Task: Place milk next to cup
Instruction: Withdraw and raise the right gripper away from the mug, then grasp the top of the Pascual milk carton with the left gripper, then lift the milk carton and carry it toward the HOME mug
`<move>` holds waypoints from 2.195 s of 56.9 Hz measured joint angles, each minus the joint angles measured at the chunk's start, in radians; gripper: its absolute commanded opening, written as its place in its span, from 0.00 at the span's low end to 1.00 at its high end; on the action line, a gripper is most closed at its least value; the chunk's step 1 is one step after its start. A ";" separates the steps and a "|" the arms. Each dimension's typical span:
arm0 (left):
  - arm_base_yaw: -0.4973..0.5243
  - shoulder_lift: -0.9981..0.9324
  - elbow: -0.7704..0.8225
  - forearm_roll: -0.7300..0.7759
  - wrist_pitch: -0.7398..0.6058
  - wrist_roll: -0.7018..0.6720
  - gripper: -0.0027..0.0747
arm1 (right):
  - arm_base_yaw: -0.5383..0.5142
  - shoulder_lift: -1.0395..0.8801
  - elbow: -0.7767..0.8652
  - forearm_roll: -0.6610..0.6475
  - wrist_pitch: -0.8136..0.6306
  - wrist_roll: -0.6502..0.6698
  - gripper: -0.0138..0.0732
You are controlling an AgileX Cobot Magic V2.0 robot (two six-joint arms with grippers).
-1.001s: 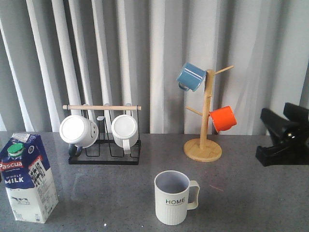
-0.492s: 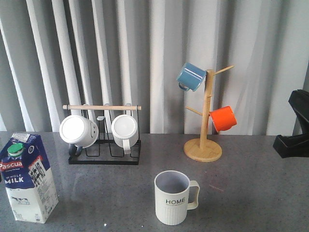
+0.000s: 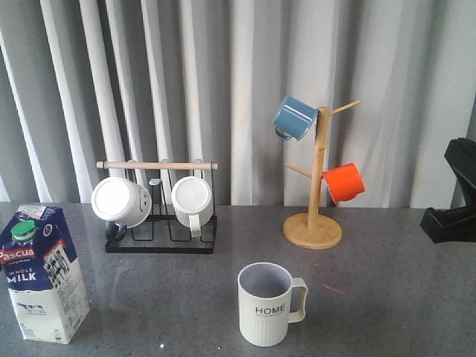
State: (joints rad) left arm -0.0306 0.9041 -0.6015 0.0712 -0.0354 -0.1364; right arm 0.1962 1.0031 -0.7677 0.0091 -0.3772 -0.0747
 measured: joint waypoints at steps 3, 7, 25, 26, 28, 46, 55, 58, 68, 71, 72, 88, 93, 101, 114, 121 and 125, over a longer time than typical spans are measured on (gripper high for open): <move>0.000 0.001 -0.002 0.002 -0.034 0.034 0.77 | 0.000 0.000 0.000 0.000 0.000 0.000 0.15; 0.009 0.016 -0.025 0.002 -0.049 0.057 0.83 | 0.000 0.000 0.000 0.000 0.000 0.000 0.15; 0.058 0.289 -0.290 0.003 -0.016 0.048 0.96 | 0.000 0.000 0.000 0.000 0.000 0.000 0.15; 0.058 0.306 -0.297 0.003 -0.016 0.048 0.96 | 0.000 0.000 0.000 0.000 0.000 0.000 0.15; 0.057 0.332 -0.311 0.003 -0.015 0.048 0.96 | 0.000 0.000 0.000 0.000 0.000 0.000 0.15; 0.051 0.477 -0.337 0.003 -0.026 0.031 0.96 | 0.000 0.000 0.000 0.000 0.000 0.000 0.15; 0.051 0.527 -0.337 0.003 -0.040 0.013 0.91 | 0.000 0.000 0.000 0.000 0.000 0.000 0.15; 0.051 0.547 -0.337 0.003 -0.047 0.004 0.85 | 0.000 0.000 0.000 0.000 0.000 0.000 0.15; 0.051 0.615 -0.337 0.003 -0.091 -0.004 0.50 | 0.000 0.000 0.000 0.000 0.000 0.000 0.15; 0.051 0.626 -0.337 0.003 -0.105 -0.005 0.40 | 0.000 0.000 0.000 0.000 0.000 0.000 0.15; 0.051 0.628 -0.337 0.003 -0.111 -0.005 0.37 | 0.000 0.000 0.000 0.000 0.000 0.000 0.15; 0.051 0.630 -0.337 0.003 -0.133 -0.005 0.05 | 0.000 0.000 0.000 0.000 0.000 0.000 0.15; 0.051 0.630 -0.337 0.003 -0.133 -0.005 0.02 | 0.000 0.000 0.000 0.000 0.000 0.000 0.15; 0.051 0.630 -0.337 0.003 -0.133 -0.005 0.03 | 0.000 0.000 0.000 0.000 0.000 0.000 0.15; -0.007 0.619 -0.337 -0.233 -0.139 0.124 0.03 | 0.000 0.000 0.000 0.000 0.000 0.000 0.15; -0.114 0.592 -0.337 -0.585 -0.199 0.473 0.03 | 0.000 0.000 0.000 0.000 0.000 0.000 0.15; -0.183 0.587 -0.339 -0.804 -0.267 0.679 0.03 | 0.000 0.000 0.000 0.000 0.000 0.000 0.15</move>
State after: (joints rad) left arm -0.2138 1.4916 -0.9407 -0.7333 -0.3023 0.5422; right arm 0.1962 1.0031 -0.7677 0.0091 -0.3772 -0.0747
